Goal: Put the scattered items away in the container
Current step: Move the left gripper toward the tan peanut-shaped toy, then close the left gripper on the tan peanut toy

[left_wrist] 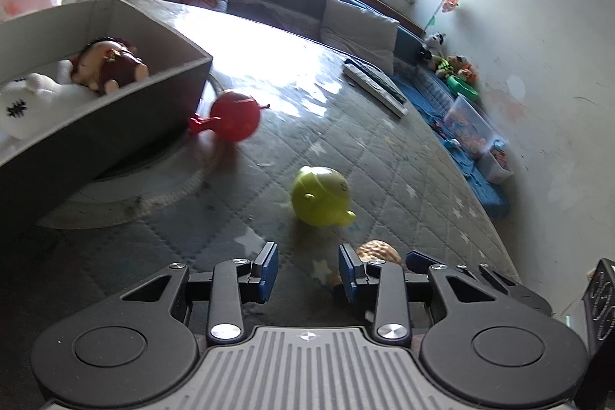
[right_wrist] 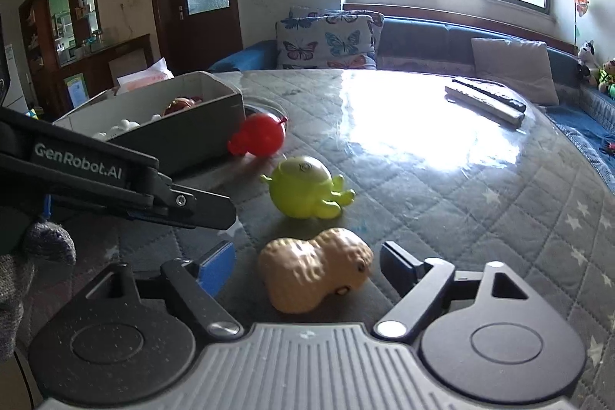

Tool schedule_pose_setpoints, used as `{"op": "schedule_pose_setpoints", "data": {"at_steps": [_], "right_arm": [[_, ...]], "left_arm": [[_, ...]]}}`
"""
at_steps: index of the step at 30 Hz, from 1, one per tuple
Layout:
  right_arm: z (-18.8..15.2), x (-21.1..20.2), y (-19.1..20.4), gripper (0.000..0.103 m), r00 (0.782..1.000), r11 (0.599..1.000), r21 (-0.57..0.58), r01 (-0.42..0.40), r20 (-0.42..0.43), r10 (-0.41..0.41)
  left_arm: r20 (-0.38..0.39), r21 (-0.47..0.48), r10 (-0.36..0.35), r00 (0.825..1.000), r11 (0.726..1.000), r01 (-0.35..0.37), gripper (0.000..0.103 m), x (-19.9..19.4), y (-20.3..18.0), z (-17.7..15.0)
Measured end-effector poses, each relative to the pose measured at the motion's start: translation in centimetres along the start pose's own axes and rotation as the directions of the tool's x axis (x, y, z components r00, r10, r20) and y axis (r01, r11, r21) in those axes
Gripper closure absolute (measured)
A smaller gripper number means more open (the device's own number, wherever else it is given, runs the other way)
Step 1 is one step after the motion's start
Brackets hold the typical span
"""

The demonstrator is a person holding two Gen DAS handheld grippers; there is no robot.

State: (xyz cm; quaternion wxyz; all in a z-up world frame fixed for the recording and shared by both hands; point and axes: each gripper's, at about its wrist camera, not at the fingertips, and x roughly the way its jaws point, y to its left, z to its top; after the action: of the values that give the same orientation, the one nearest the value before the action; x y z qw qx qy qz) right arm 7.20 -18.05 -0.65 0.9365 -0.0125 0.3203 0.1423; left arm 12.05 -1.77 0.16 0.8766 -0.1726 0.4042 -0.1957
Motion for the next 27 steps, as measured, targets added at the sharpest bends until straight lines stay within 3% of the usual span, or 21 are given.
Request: {"op": "schedule_pose_setpoints", "data": {"at_steps": [11,16,27], "right_arm": [[-1.0,0.5,-0.8,0.018,0.999,0.999,0.015,-0.041,-0.024,0.042],[-1.2,0.7,-1.1,0.024,0.998,0.998,0.026,-0.05,-0.031,0.051],[-1.4,0.8,-1.4,0.034,0.998,0.998,0.033,-0.055,-0.026,0.056]], "left_arm": [[-0.065,0.108,-0.058,0.996,0.992,0.065,0.066,1.1,-2.4,0.1],[-0.094,0.147,-0.085,0.992,0.984,0.099,0.066,1.5,-3.4,0.4],[-0.152,0.168,-0.063,0.986,0.982,0.088,0.065,3.6,-3.8,0.8]]}}
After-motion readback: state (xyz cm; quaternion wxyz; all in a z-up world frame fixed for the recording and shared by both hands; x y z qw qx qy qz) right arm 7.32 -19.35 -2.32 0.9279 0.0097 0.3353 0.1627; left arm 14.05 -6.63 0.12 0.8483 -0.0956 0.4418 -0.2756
